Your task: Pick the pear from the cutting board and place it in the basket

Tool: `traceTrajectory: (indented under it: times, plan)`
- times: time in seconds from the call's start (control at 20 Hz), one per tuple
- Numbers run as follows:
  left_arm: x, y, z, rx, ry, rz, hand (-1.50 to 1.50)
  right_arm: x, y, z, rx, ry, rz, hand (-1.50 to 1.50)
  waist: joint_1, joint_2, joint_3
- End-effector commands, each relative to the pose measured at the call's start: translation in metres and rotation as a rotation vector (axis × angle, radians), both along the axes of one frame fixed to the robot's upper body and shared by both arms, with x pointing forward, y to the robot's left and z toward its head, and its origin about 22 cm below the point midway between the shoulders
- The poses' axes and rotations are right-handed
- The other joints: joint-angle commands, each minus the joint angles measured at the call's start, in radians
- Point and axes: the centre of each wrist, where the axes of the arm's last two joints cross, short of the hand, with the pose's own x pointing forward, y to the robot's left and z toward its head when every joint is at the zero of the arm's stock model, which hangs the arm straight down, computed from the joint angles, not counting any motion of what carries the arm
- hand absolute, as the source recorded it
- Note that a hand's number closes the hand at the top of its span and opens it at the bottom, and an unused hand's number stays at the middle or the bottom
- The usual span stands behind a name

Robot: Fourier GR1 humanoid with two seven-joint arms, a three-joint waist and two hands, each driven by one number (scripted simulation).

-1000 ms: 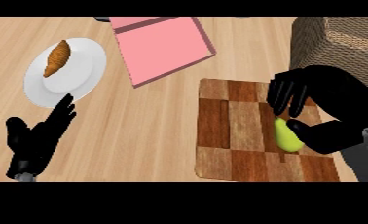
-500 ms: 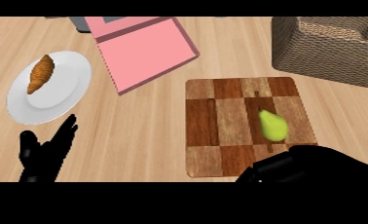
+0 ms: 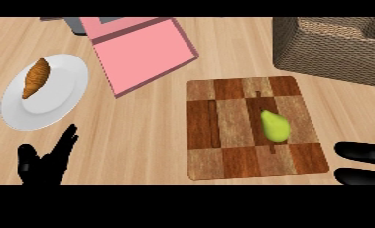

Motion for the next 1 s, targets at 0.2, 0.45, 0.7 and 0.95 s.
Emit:
traceTrajectory:
  times: [0.2, 0.45, 0.7, 0.95]
  plan:
    - [0.0, -0.001, -0.014, 0.002, 0.065, 0.019, 0.0, -0.028, -0.044, 0.056, -0.32, -0.104, -0.158, -1.5, 0.002, 0.01, -0.014]
    - [0.011, 0.001, -0.005, -0.019, 0.07, 0.009, 0.0, -0.026, -0.07, 0.071, -0.467, -0.111, -0.237, -1.5, 0.015, 0.014, -0.012]
    - [0.005, -0.018, -0.011, -0.013, 0.055, -0.025, 0.0, -0.027, -0.09, 0.067, -0.473, -0.132, -0.287, -1.5, 0.043, 0.016, -0.013]
    - [0.021, -0.014, -0.006, -0.01, 0.06, -0.027, 0.0, -0.022, -0.092, 0.045, -0.496, -0.11, -0.258, -1.5, 0.052, 0.02, -0.014]
